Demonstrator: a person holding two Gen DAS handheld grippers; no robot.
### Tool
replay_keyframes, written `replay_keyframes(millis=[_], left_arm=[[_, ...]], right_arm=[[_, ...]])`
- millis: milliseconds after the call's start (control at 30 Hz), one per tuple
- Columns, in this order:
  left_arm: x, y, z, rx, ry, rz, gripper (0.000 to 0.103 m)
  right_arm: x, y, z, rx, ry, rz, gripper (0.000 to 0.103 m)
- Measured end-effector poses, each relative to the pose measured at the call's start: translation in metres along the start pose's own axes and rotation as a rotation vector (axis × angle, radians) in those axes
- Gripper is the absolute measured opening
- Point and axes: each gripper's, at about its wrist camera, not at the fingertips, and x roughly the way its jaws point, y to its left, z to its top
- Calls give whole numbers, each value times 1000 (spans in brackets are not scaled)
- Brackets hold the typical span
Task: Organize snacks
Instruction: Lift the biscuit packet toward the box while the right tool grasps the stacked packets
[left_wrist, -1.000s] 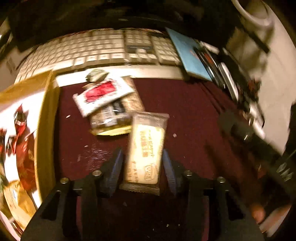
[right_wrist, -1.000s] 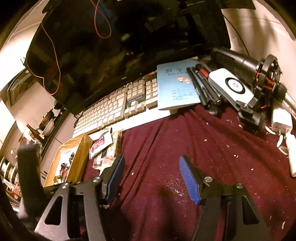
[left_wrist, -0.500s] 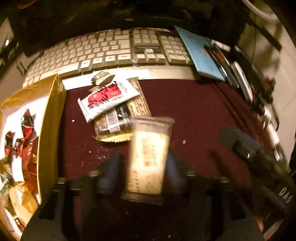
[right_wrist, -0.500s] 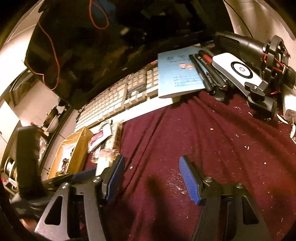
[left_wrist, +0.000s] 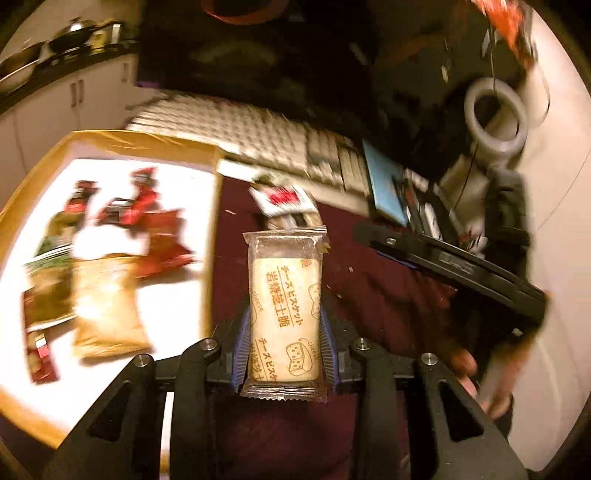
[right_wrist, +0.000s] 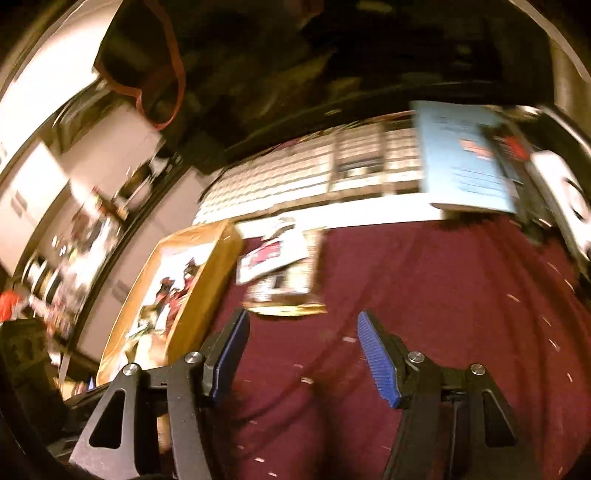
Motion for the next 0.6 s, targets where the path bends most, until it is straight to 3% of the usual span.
replay_keyframes(millis=[133,267,467,600], left_arm=[[-35,41,-6,-99,-74,15,31],[-45,64,-8,-166,-93,19,31],[-48,78,-13,-192,-100,10,31],[-56,80,-15,-190,-112,3,31]], right_arm=[[22,24,24,-57,34,-18,64],[59,33,52,-68,100,-52,66],[102,42,61,-88,180,-193,66],[86,48,47,-40,98,-279,67]])
